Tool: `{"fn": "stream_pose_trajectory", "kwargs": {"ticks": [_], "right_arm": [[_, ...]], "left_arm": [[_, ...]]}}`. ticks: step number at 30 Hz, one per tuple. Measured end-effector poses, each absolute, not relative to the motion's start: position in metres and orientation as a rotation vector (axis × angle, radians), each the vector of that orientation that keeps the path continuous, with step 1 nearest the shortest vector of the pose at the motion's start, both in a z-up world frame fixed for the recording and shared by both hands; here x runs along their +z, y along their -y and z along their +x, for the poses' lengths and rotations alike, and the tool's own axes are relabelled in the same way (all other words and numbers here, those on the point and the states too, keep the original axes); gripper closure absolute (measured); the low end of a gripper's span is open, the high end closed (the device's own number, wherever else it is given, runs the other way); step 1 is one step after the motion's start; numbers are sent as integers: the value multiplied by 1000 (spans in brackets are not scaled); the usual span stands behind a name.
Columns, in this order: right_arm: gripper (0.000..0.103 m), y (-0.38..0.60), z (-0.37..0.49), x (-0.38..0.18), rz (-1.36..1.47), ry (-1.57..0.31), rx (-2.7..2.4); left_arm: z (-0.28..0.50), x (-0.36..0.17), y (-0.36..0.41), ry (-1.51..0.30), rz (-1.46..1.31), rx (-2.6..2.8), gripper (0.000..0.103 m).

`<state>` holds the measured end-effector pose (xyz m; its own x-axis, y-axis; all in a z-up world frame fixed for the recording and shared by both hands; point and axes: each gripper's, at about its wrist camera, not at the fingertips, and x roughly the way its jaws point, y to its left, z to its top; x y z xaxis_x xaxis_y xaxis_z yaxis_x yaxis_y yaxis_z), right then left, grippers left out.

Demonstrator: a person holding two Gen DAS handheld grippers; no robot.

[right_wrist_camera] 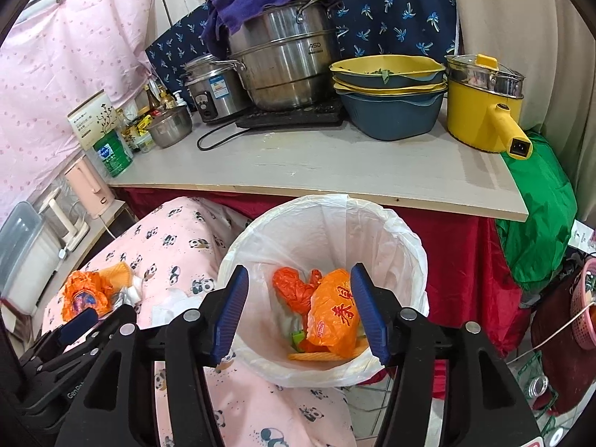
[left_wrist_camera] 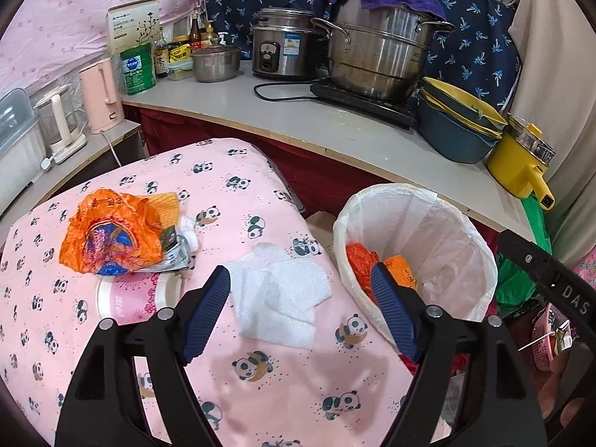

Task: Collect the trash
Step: 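Move both open tools back over the table trash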

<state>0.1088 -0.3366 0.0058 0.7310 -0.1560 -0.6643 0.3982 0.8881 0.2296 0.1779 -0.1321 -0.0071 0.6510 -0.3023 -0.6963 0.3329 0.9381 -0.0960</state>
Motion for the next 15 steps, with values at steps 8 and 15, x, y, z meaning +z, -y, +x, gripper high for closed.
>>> {"fn": "stream_pose_trajectory", "kwargs": {"ticks": [8, 15], "right_arm": [[47, 317, 96, 2, 371, -705, -277], [47, 290, 95, -10, 347, -748, -227]], "left_arm": [[163, -8, 100, -777, 35, -302, 25], [158, -15, 57, -791, 20, -206, 24]]}}
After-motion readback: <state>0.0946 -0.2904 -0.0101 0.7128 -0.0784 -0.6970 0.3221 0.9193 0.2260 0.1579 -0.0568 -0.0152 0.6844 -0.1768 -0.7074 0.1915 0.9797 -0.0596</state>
